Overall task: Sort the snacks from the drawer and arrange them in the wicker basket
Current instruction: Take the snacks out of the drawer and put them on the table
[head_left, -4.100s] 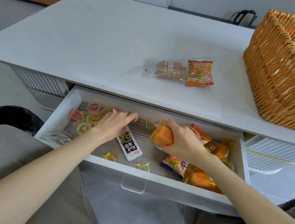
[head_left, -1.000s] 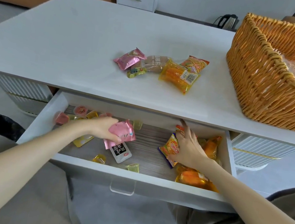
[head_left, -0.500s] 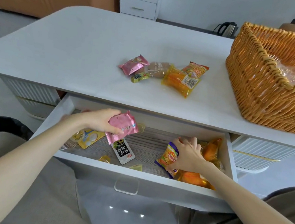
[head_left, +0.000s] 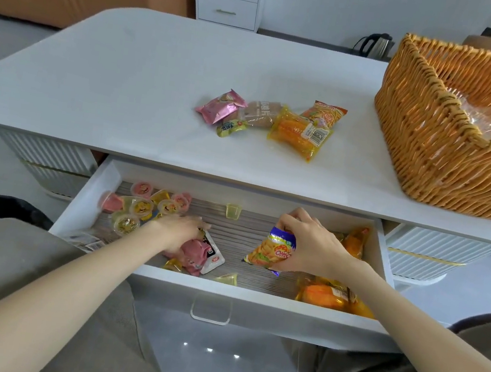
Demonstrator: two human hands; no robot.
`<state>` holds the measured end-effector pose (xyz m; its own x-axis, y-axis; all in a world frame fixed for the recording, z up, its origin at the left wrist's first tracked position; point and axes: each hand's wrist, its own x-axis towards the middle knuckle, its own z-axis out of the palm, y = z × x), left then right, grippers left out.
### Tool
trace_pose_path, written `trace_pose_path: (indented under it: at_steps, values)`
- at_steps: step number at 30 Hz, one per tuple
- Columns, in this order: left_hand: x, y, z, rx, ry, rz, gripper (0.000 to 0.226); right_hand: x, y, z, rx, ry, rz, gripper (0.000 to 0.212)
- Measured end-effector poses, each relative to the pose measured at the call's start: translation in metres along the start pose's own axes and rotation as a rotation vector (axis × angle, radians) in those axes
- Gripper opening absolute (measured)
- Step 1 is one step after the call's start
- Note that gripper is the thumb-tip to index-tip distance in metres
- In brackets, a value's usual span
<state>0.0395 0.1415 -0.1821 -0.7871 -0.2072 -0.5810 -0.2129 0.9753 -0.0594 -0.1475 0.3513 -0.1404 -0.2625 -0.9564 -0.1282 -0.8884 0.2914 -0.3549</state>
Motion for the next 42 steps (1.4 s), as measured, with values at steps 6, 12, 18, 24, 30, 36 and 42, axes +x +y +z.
trace_pose_path:
  at_steps: [6,12,18,24,30,36,42]
  values:
    - [0.004,-0.002,0.0,-0.038,-0.015,-0.014,0.053,-0.003,-0.018,-0.034,0.24,0.109,-0.056,0.061]
    - [-0.002,-0.009,0.005,-0.388,0.009,-0.066,0.057,-0.01,-0.021,-0.054,0.328,0.198,-0.006,0.061]
    - [-0.006,0.002,0.0,-0.397,-0.028,-0.084,0.029,-0.009,-0.014,-0.051,0.425,0.192,0.099,0.062]
    - [-0.034,-0.001,-0.077,-0.894,0.311,0.053,0.033,-0.006,-0.006,-0.07,0.88,0.395,0.217,0.054]
    - [-0.027,-0.02,-0.132,-0.993,0.673,0.011,0.075,0.019,0.014,-0.079,1.025,0.717,0.379,0.068]
    - [0.021,-0.011,-0.138,-0.562,0.891,-0.216,0.088,0.045,0.021,-0.079,0.604,0.935,0.517,0.105]
    - [0.04,0.008,-0.118,-0.359,0.942,-0.126,0.052,0.049,0.03,-0.049,-0.091,0.665,0.312,0.059]
